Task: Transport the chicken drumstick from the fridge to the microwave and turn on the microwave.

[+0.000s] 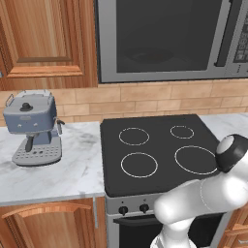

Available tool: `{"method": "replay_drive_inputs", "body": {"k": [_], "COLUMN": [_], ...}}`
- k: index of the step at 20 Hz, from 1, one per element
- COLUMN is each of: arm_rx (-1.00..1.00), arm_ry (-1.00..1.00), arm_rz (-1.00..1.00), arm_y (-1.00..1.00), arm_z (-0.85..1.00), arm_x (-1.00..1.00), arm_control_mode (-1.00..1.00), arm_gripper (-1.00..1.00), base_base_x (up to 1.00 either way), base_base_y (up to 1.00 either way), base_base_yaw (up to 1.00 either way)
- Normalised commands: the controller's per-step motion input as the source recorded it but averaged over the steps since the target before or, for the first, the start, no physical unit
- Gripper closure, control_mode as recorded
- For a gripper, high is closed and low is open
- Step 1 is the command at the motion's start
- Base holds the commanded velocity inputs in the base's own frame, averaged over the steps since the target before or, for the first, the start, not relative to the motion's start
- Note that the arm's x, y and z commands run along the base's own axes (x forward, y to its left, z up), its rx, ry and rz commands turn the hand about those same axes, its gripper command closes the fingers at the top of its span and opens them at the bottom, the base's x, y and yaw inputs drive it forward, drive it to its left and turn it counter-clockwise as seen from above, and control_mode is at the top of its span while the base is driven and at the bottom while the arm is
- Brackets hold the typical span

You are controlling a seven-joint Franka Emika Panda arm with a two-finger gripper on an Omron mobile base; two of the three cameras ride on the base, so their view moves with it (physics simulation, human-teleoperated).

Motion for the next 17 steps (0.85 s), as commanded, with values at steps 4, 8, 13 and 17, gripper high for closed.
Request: {"method": "replay_drive_inputs", "body": {"k": [4,8,13,17], "arm_rx": [0.01,0.01,0.00,0.00], "arm_ry": [0.00,0.00,0.00,0.00], "arm_rz": [0.00,0.00,0.00,0.00], "arm_y": [-0.06,-0.05,-0.01,0.00], "arm_z": [-0.05,-0.04,-0.08,-0.01], "arm_x": [0.21,0.22,0.11,0.00], "arm_control_mode": [-1.00,-1.00,-1.00,-1.00], "arm_gripper": [1.00,1.00,1.00,1.00], "base_base_x": [0.00,0.00,0.00,0.00], "base_base_y": [0.00,0.00,0.00,0.00], "base_base_yaw": [0.00,0.00,0.00,0.00]}}
